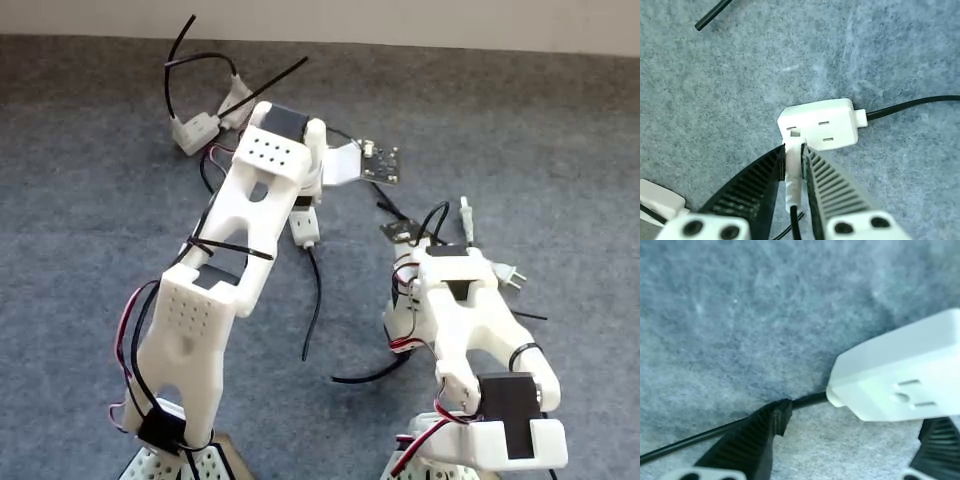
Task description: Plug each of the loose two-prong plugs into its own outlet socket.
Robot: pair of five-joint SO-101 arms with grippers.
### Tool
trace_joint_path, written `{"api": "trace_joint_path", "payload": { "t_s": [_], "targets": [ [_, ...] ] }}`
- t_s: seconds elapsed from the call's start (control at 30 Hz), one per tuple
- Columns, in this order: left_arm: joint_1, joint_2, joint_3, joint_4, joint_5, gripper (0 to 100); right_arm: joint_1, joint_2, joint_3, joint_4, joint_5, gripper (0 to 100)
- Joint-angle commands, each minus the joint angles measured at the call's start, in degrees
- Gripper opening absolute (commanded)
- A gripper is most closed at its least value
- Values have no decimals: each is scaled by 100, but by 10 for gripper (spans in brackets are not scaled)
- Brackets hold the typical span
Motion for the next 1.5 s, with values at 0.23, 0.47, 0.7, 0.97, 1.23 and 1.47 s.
{"api": "trace_joint_path", "payload": {
  "t_s": [0.23, 0.47, 0.7, 0.97, 1.23, 1.47],
  "targets": [
    [-154, 110, -242, 167, 343, 7, -22, 48, 101, -207, -62, 396],
    [-145, 268, -224, 431, 149, 7, -22, 48, 101, -207, -62, 396],
    [92, 549, -224, 826, -290, 7, -22, 48, 110, -207, -62, 396],
    [356, 163, 435, 844, -299, 7, -22, 48, 101, -207, -62, 396],
    [505, -426, 1253, 844, -299, 7, -22, 48, 101, -207, -62, 396],
    [462, -954, 2026, 844, -475, 7, -22, 48, 110, -207, -62, 396]
  ]
}}
